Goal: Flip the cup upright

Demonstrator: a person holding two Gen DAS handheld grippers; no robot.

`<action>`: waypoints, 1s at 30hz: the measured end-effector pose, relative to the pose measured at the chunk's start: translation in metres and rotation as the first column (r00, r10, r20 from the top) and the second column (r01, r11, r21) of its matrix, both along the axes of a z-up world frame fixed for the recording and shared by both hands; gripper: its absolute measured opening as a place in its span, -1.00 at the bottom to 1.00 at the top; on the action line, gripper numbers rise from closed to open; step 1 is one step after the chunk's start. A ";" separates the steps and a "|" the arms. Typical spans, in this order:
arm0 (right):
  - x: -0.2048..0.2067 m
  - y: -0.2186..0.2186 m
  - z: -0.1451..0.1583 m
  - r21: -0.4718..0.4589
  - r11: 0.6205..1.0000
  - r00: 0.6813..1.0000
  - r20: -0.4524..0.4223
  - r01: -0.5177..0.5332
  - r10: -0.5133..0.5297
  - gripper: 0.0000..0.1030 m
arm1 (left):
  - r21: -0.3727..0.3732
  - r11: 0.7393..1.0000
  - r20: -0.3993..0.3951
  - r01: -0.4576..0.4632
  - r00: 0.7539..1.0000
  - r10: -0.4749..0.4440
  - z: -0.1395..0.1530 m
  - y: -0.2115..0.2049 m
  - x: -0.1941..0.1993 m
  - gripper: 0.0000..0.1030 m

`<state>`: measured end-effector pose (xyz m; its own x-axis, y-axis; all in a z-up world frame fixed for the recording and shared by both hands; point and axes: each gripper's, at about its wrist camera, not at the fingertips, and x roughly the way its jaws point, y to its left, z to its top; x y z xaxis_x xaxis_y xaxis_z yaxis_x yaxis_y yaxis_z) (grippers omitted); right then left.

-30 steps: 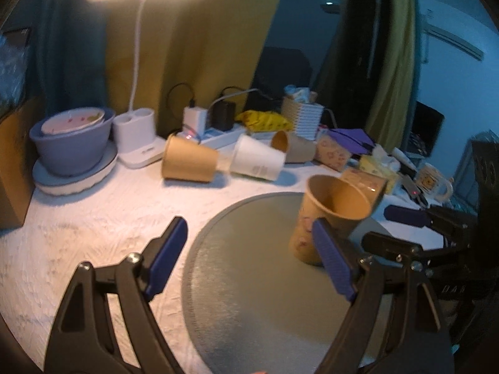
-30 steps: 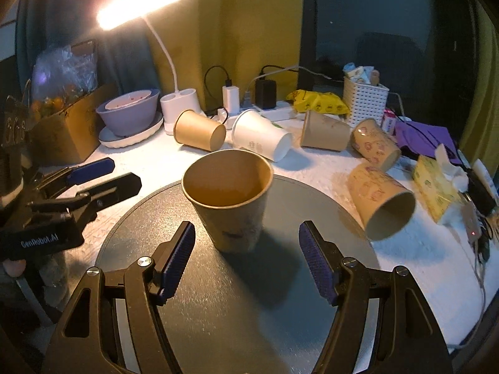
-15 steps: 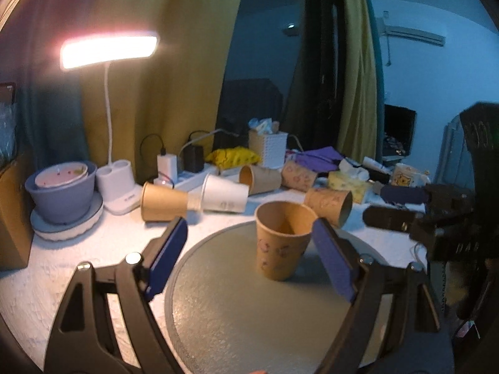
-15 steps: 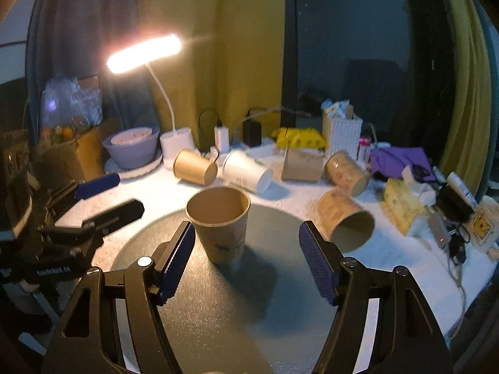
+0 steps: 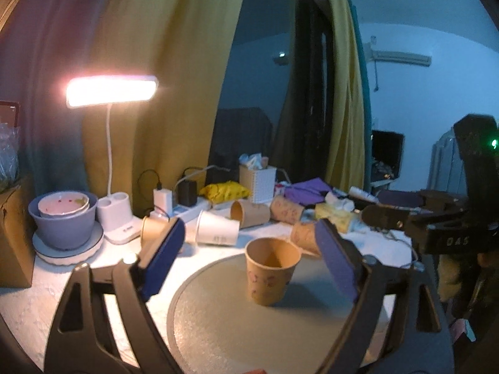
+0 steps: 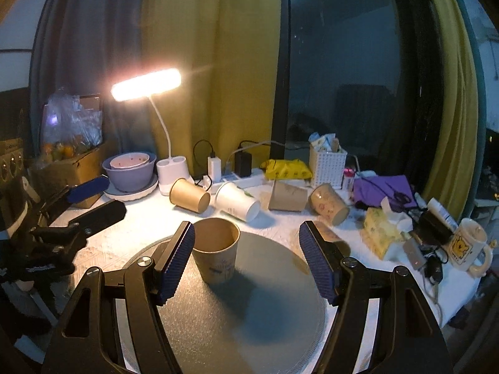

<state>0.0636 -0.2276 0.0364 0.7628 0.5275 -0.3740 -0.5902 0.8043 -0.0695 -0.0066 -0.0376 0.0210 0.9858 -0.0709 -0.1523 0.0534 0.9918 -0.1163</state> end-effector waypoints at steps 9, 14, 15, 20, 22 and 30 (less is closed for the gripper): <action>0.001 0.006 -0.002 -0.005 1.000 1.000 0.003 -0.016 0.016 0.50 | -0.007 0.998 0.017 -0.056 0.998 0.056 0.006 0.001 -0.006 0.83; 0.004 0.015 -0.010 -0.019 0.999 0.999 -0.017 -0.027 0.027 0.50 | -0.019 0.998 -0.006 -0.067 0.998 0.067 0.006 0.004 -0.003 0.83; 0.005 0.015 -0.011 -0.023 0.999 0.999 -0.020 -0.029 0.028 0.50 | -0.016 0.997 -0.004 -0.074 0.997 0.074 0.006 0.005 -0.003 0.83; 0.013 0.019 -0.017 -0.030 0.999 0.999 -0.040 -0.026 0.025 0.50 | 0.002 0.993 -0.012 -0.115 0.993 0.115 0.003 0.004 -0.002 0.83; 0.015 0.018 -0.018 -0.031 0.999 0.999 -0.041 -0.024 0.023 0.50 | 0.003 0.994 -0.017 -0.108 0.994 0.108 0.002 0.003 -0.001 0.83; 0.017 0.016 -0.018 -0.031 0.999 0.999 -0.040 -0.020 0.019 0.50 | -0.012 0.994 -0.033 -0.108 0.994 0.107 0.000 0.006 0.001 0.83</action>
